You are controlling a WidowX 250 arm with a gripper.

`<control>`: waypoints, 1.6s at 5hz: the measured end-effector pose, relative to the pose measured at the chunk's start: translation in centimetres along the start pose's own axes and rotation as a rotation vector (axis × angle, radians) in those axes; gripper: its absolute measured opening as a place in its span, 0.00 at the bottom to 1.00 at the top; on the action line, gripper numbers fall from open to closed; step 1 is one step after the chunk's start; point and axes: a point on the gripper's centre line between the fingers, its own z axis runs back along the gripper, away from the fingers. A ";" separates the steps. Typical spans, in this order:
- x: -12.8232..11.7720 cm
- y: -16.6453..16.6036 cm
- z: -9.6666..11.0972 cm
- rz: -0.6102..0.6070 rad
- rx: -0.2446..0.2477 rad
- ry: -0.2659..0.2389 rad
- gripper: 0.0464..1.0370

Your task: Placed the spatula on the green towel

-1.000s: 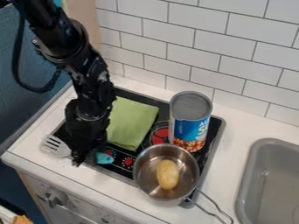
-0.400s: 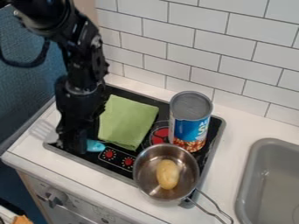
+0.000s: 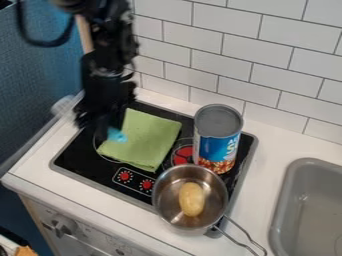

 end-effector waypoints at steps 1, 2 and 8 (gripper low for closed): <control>0.3 -2.4 0.6 -0.237 -0.017 -0.083 0.28; 0.0 -4.9 0.6 -0.487 -0.046 -0.126 0.28; -0.5 -6.6 -4.5 -1.026 -0.269 -0.137 0.28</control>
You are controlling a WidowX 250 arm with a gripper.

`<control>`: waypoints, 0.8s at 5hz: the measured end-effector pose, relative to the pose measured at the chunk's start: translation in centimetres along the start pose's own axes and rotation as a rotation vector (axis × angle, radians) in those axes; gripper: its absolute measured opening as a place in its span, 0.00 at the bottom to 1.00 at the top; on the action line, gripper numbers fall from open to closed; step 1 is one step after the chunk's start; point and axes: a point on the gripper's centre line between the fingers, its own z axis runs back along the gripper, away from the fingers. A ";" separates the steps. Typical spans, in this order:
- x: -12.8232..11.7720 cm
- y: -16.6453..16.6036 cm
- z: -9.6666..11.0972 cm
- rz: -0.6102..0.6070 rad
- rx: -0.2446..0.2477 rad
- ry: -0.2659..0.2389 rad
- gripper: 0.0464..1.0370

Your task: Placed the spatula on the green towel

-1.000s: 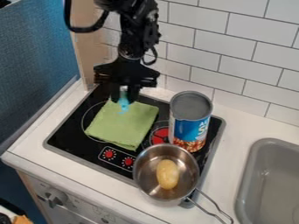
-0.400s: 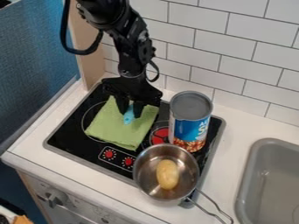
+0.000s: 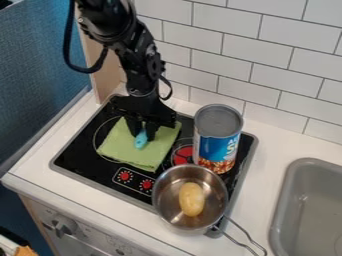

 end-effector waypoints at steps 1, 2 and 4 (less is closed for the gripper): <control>-0.3 0.2 -0.2 0.001 -0.002 0.001 0.35; -0.6 0.7 0.3 0.005 -0.008 0.002 0.65; -0.1 1.4 2.3 0.036 0.021 0.031 0.96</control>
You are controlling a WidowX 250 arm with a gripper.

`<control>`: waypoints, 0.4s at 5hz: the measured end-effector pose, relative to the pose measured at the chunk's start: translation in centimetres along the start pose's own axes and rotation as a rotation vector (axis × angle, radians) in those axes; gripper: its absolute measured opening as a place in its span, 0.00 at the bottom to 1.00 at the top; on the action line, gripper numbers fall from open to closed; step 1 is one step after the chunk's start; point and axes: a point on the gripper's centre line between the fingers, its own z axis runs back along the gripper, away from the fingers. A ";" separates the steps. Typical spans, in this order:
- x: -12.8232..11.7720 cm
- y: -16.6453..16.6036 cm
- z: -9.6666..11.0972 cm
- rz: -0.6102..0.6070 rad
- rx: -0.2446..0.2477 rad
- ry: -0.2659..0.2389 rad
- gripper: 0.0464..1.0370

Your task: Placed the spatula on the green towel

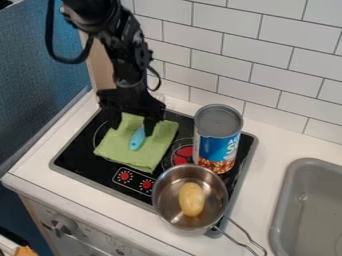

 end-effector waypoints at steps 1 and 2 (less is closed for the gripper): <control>0.7 -0.4 1.7 -0.006 0.001 -0.027 0.96; 0.9 -1.3 3.1 -0.030 0.021 0.001 0.96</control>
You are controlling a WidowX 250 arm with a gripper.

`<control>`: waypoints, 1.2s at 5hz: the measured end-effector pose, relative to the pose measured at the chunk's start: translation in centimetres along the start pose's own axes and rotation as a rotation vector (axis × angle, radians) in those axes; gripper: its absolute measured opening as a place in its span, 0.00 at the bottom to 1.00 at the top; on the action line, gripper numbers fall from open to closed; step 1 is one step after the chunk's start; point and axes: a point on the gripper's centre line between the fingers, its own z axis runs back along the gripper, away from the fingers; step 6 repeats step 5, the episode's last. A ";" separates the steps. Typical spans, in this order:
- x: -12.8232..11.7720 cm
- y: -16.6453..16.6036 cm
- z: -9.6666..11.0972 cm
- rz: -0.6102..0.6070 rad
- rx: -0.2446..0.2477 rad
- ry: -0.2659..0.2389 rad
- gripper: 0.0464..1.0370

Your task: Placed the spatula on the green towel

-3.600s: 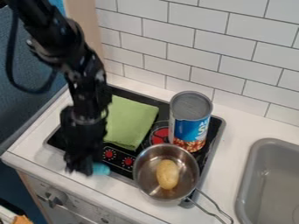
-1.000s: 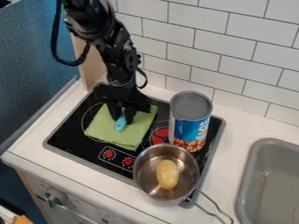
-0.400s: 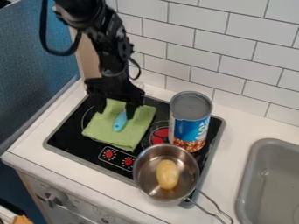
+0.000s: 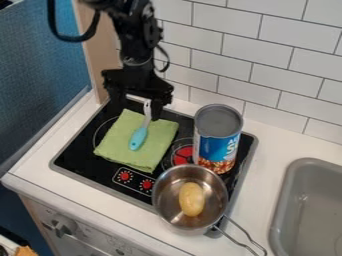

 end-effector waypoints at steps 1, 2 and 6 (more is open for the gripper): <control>-0.7 -0.9 0.7 -0.013 0.019 0.075 0.96; -1.6 -1.9 3.6 -0.007 -0.003 0.080 0.96; -4.6 -7.9 9.7 -0.131 -0.070 0.052 0.96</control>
